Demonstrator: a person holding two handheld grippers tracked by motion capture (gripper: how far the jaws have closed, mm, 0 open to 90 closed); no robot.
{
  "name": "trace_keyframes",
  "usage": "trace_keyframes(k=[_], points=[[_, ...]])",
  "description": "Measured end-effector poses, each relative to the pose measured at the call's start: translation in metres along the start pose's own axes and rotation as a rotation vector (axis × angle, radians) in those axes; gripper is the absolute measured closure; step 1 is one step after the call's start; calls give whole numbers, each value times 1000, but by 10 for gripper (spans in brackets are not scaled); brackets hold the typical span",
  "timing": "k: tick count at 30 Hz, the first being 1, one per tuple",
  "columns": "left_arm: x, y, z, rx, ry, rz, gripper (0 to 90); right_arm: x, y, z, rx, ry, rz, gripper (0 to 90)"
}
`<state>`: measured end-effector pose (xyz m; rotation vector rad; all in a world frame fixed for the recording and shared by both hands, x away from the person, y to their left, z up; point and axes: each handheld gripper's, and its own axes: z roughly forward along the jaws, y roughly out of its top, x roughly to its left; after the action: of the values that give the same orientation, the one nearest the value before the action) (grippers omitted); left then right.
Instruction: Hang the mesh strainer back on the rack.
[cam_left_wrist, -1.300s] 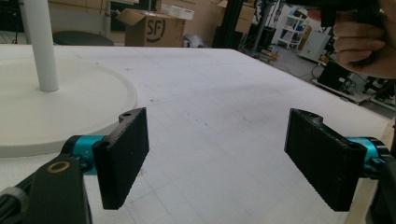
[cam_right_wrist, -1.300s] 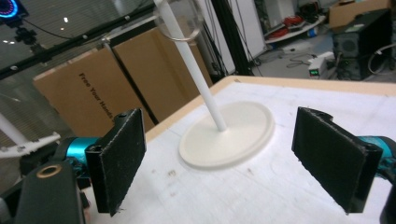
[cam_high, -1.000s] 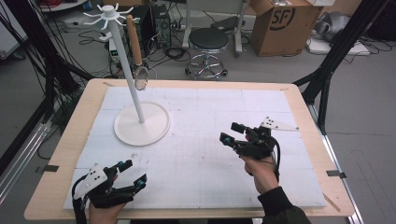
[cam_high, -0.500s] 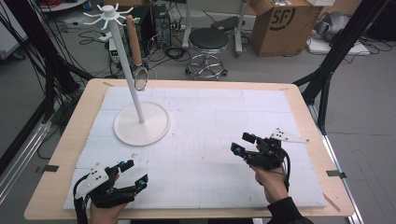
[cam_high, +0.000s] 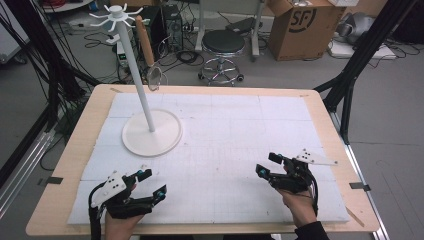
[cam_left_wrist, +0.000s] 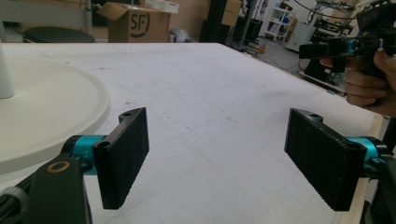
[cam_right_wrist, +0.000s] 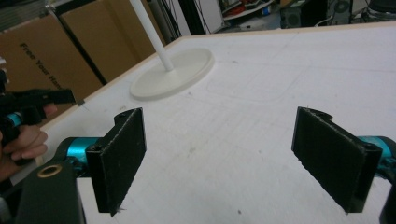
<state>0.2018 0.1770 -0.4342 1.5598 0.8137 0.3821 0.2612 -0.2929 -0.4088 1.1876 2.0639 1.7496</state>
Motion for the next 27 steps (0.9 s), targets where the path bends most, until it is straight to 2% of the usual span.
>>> trace_keyframes(k=[4, 12, 17, 27], points=[[-3, 1, 8, 15, -21, 20, 224, -1, -8, -10, 9, -24, -8, 171], [-5, 2, 14, 22, -52, 25, 224, 3, -26, -29, -14, -72, -49, 171], [-5, 1, 14, 31, -45, 30, 223, 6, -31, -32, 11, -84, -94, 171], [-7, 1, 14, 38, -44, 39, 223, 6, -37, -34, 20, -88, -110, 171]])
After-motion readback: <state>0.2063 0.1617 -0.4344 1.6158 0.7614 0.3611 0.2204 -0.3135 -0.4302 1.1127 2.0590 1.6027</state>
